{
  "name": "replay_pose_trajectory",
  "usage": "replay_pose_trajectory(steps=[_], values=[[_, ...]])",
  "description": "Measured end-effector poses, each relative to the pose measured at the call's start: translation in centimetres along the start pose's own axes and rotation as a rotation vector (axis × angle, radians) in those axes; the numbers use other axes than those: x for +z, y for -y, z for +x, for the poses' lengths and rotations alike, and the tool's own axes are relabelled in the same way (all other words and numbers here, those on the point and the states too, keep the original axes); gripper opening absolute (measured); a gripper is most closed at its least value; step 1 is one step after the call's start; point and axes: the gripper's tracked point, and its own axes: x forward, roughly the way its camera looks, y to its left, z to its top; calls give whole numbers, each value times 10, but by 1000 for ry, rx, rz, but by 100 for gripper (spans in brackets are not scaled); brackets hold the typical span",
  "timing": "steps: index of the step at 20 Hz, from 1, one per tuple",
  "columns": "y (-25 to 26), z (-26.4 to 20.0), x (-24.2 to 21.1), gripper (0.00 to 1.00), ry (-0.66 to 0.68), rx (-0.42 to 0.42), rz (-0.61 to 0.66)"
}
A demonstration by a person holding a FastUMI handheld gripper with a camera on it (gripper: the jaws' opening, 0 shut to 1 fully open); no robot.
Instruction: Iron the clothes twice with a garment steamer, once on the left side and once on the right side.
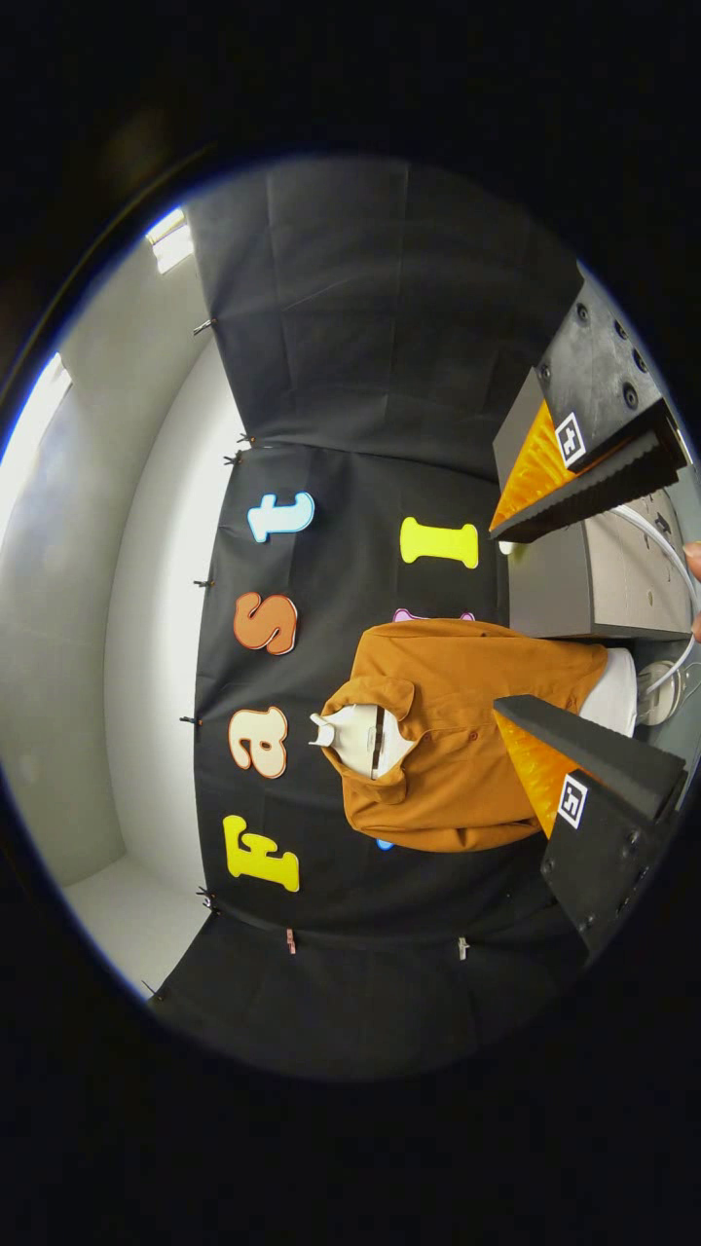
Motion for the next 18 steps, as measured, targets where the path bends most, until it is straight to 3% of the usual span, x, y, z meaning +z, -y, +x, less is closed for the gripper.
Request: replay_pose_trajectory(steps=[9, 18], values=[[18, 13, -9, 98, -40, -16, 10], [89, 88, -52, 98, -224, -26, 49]])
